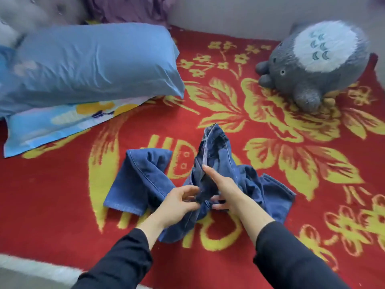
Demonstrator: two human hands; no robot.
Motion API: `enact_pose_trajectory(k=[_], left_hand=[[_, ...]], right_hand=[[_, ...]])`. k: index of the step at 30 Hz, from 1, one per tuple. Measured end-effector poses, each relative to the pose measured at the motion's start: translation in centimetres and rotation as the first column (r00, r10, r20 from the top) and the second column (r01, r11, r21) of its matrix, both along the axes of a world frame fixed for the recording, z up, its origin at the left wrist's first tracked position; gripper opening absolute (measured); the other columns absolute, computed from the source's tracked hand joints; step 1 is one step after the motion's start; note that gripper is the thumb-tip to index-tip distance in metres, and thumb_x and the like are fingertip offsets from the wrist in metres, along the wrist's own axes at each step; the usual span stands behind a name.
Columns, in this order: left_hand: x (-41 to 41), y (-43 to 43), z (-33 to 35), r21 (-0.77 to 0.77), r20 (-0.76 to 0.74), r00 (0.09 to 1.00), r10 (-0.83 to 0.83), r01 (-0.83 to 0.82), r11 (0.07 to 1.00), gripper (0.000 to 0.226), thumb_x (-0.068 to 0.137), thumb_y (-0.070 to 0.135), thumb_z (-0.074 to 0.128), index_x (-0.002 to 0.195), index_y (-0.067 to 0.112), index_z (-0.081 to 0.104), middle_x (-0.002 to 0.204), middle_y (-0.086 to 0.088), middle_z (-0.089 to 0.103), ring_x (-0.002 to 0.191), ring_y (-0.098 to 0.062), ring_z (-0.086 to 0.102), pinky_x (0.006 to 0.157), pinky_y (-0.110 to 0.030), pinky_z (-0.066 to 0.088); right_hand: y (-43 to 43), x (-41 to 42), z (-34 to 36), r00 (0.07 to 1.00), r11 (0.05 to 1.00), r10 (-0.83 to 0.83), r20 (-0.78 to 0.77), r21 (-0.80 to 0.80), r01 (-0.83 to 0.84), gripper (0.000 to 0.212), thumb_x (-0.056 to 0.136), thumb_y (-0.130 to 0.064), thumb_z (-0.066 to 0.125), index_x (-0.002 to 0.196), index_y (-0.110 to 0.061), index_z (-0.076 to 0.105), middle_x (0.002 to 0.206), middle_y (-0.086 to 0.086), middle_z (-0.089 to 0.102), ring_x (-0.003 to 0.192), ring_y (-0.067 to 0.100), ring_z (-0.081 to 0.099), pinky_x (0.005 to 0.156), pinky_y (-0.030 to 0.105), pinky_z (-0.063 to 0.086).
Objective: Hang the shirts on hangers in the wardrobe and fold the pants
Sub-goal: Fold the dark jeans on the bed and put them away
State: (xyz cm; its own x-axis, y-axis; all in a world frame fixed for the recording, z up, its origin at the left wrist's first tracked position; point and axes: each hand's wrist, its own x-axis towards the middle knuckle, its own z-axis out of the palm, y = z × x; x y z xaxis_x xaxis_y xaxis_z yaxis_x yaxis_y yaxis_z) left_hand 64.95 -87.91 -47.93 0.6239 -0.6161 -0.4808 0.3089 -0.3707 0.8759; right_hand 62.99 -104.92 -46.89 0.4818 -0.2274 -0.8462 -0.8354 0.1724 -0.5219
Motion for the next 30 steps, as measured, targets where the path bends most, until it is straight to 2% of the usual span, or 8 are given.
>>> enact_pose_trajectory(k=[4, 7, 9, 14, 18, 21, 25, 30], left_hand=[[-1.6, -0.1, -0.6, 0.069, -0.205, 0.967, -0.152, 0.169, 0.983, 0.067, 0.073, -0.025, 0.033, 0.126, 0.008, 0.058, 0.118, 0.0, 0.064, 0.104, 0.0, 0.063, 0.083, -0.009, 0.047], [0.9, -0.4, -0.2, 0.23, -0.18, 0.952, 0.246, -0.202, 0.952, 0.041, 0.089, -0.011, 0.037, 0.123, -0.001, 0.058, 0.105, -0.009, 0.066, 0.076, -0.01, 0.066, 0.057, -0.016, 0.045], [2.9, -1.2, 0.5, 0.271, -0.06, 0.936, 0.346, -0.319, 0.908, 0.033, 0.096, 0.013, 0.047, 0.128, 0.006, 0.055, 0.108, -0.004, 0.063, 0.086, -0.015, 0.061, 0.064, -0.023, 0.045], [4.4, -7.1, 2.2, 0.397, 0.086, 0.992, 0.09, -0.117, 0.911, 0.101, 0.077, 0.041, 0.075, 0.152, 0.017, 0.013, 0.146, -0.008, 0.04, 0.127, -0.024, 0.047, 0.099, -0.036, 0.043], [2.7, -10.5, 2.6, 0.611, 0.072, 0.986, -0.153, 0.078, 0.788, 0.112, 0.078, 0.016, 0.067, 0.15, 0.012, -0.018, 0.121, -0.017, 0.058, 0.089, -0.026, 0.059, 0.071, -0.03, 0.044], [2.0, -11.2, 2.9, 0.696, 0.168, 0.976, -0.14, -0.017, 0.718, 0.093, 0.084, 0.008, 0.055, 0.152, 0.008, -0.009, 0.12, -0.021, 0.058, 0.091, -0.03, 0.059, 0.073, -0.033, 0.045], [0.6, -10.8, 3.5, 0.723, 0.116, 0.99, -0.084, -0.026, 0.69, 0.043, 0.084, 0.01, 0.051, 0.125, -0.002, 0.052, 0.114, -0.024, 0.063, 0.1, -0.037, 0.064, 0.084, -0.045, 0.055], [-3.8, -13.0, 7.2, 0.548, -0.077, 0.967, 0.241, -0.161, 0.821, 0.02, 0.09, 0.004, 0.034, 0.093, 0.001, 0.054, 0.057, -0.018, 0.064, 0.041, -0.03, 0.062, 0.036, -0.034, 0.051]], right_hand=[[0.4, -2.3, -2.4, 0.994, 0.995, -0.052, 0.094, -0.076, 0.059, 0.027, 0.066, -0.026, 0.083, 0.075, -0.014, 0.061, 0.064, 0.003, 0.057, 0.055, 0.019, 0.056, 0.06, 0.034, 0.051], [-0.5, -4.6, -2.6, 0.983, 0.985, -0.092, 0.157, -0.134, 0.113, 0.031, 0.065, -0.006, 0.082, 0.091, -0.011, 0.065, 0.09, 0.01, 0.069, 0.082, 0.022, 0.066, 0.07, 0.031, 0.052], [-1.0, -6.3, -2.1, 0.982, 0.986, 0.025, 0.189, -0.169, 0.007, 0.037, 0.062, -0.001, 0.082, 0.096, -0.006, 0.068, 0.093, 0.011, 0.071, 0.087, 0.023, 0.067, 0.073, 0.026, 0.051], [-3.2, -9.2, 2.3, 0.916, 0.924, 0.354, 0.189, -0.224, -0.31, 0.035, 0.061, -0.001, 0.077, 0.092, -0.016, 0.073, 0.088, 0.014, 0.069, 0.076, 0.017, 0.06, 0.074, 0.033, 0.051], [-6.6, -11.1, 7.3, 0.841, 0.844, 0.521, 0.148, -0.24, -0.481, 0.032, 0.059, -0.005, 0.076, 0.086, -0.023, 0.075, 0.081, 0.012, 0.066, 0.072, 0.015, 0.055, 0.067, 0.03, 0.043], [-10.4, -13.4, 11.7, 0.8, 0.79, 0.596, 0.072, -0.231, -0.568, 0.033, 0.058, -0.003, 0.072, 0.084, -0.023, 0.077, 0.063, 0.0, 0.061, 0.063, 0.009, 0.055, 0.063, 0.027, 0.041], [-15.9, -17.3, 17.1, 0.776, 0.768, 0.63, -0.014, -0.132, -0.626, 0.036, 0.057, 0.004, 0.066, 0.082, -0.019, 0.078, 0.07, 0.007, 0.069, 0.066, 0.017, 0.065, 0.061, 0.024, 0.05], [-23.1, -22.3, 19.3, 0.812, 0.684, 0.518, -0.27, -0.44, -0.583, 0.033, 0.055, -0.001, 0.066, 0.086, -0.009, 0.071, 0.084, 0.004, 0.064, 0.078, 0.023, 0.06, 0.062, 0.028, 0.05]])
